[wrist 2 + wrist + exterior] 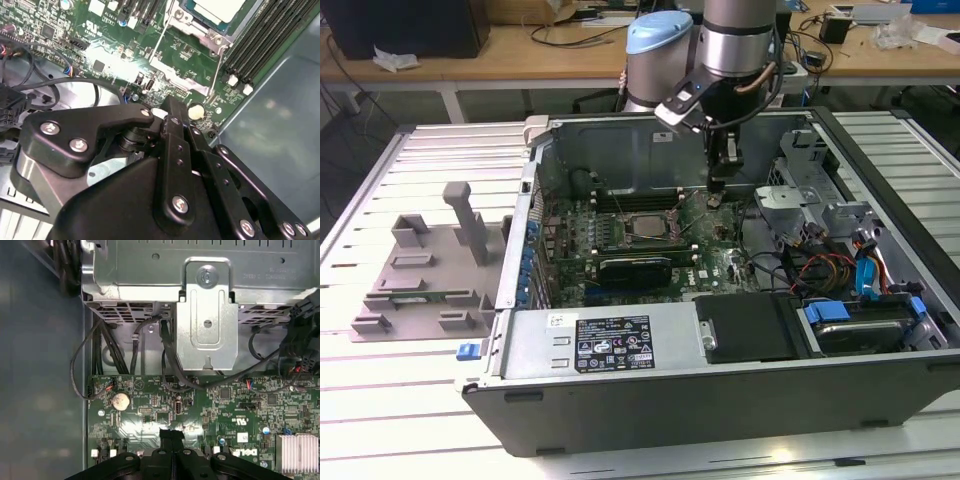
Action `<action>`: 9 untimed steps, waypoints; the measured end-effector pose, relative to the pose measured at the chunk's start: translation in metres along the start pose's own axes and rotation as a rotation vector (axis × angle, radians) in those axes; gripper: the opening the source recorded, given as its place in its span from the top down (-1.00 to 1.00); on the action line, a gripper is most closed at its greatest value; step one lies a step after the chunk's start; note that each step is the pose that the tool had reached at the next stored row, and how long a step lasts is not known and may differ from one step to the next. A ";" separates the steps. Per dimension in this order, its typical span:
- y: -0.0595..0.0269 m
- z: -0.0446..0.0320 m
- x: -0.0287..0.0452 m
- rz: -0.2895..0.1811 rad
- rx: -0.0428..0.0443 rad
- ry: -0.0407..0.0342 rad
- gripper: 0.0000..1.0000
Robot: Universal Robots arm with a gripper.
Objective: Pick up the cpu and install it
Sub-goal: 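Close the cpu cover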
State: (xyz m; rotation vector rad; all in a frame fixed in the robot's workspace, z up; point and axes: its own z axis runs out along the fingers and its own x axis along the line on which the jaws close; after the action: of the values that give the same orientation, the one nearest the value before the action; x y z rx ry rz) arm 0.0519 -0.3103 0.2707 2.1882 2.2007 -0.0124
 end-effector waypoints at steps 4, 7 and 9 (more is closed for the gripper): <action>0.0020 0.0081 0.0003 0.000 0.0005 0.0000 0.79; 0.0018 0.0174 0.0006 0.000 0.0033 0.0001 0.79; 0.0017 0.0223 0.0007 0.000 0.0065 0.0001 0.79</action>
State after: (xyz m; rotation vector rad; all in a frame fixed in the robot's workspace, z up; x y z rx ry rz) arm 0.0540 -0.3103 0.2484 2.1912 2.2042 -0.0194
